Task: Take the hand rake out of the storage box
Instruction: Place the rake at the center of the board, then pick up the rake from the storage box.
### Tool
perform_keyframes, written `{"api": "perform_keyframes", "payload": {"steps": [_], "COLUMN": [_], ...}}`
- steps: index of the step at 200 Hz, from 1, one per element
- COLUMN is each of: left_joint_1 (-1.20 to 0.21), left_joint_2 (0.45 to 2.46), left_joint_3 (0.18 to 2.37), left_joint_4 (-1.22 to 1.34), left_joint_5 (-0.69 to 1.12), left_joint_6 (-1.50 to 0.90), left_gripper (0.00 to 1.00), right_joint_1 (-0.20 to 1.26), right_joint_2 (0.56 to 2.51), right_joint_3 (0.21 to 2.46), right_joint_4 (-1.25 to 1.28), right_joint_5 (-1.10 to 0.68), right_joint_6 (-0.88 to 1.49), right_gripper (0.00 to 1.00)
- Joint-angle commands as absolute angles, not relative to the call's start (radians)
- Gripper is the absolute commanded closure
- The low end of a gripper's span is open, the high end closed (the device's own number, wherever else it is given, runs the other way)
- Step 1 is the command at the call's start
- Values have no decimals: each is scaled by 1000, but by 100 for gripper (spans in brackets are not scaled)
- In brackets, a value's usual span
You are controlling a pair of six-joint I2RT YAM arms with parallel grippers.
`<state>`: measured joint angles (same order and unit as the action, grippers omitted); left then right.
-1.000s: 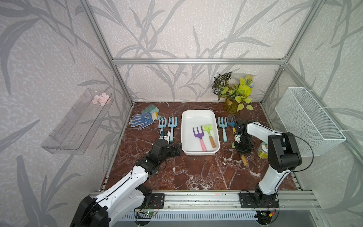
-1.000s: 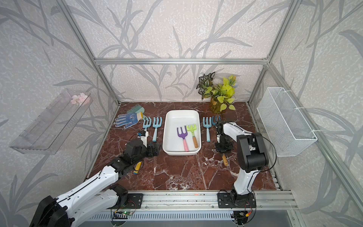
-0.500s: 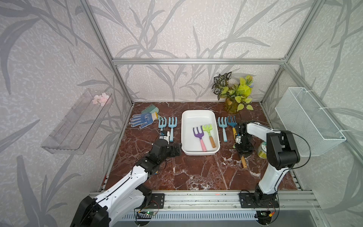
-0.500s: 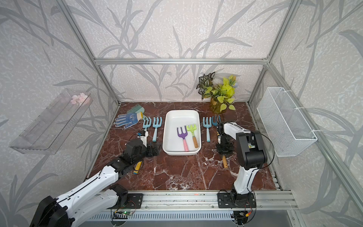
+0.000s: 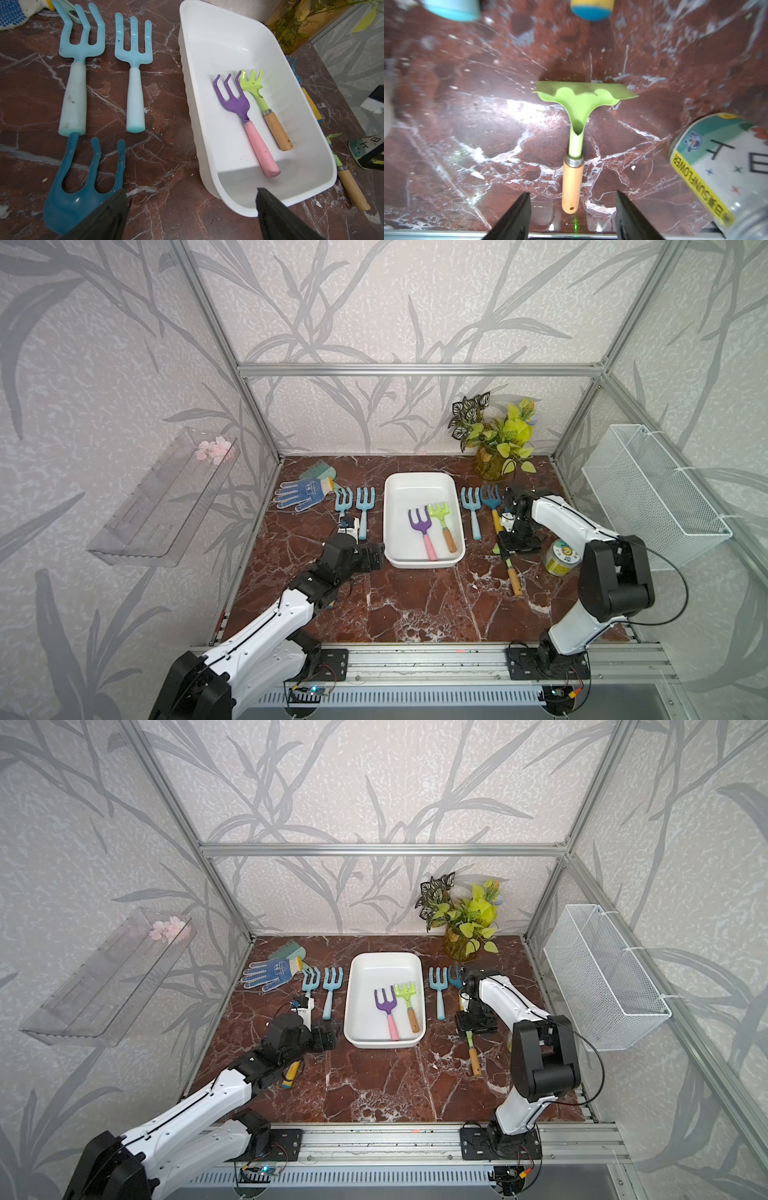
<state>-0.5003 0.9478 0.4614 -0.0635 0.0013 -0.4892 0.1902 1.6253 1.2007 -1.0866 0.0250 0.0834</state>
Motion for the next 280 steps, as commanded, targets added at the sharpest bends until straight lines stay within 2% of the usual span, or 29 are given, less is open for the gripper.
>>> {"api": "perform_keyframes", "payload": {"steps": [1, 8, 34, 45, 57, 96, 133, 211, 280], "left_joint_1": [-497, -497, -496, -499, -507, -537, -562, -660, -737], "left_joint_2": [968, 979, 1048, 1080, 1113, 1237, 1401, 1666, 1886], "left_joint_3": [511, 517, 579, 609, 639, 790, 1005, 1269, 1439], "left_joint_4": [-94, -89, -138, -162, -183, -272, -403, -508, -558], "left_joint_5": [12, 14, 21, 29, 30, 8, 8, -19, -17], "left_joint_6": [-474, -471, -467, -463, -461, -439, -446, -501, -604], "left_gripper": [3, 3, 3, 3, 3, 3, 4, 6, 12], "right_joint_1": [232, 241, 285, 306, 325, 345, 352, 352, 346], "right_joint_2": [1524, 1500, 1416, 1382, 1352, 1318, 1302, 1273, 1133], "right_joint_3": [1203, 1192, 1115, 1068, 1012, 885, 784, 712, 583], "right_joint_4": [-991, -953, -772, -677, -580, -321, -98, 43, 151], "right_joint_5": [9, -3, -76, -96, -110, -175, -156, -147, -115], "right_joint_6": [105, 117, 175, 196, 222, 249, 267, 279, 301], "right_gripper": [22, 17, 10, 2, 0, 1, 1, 1, 1]}}
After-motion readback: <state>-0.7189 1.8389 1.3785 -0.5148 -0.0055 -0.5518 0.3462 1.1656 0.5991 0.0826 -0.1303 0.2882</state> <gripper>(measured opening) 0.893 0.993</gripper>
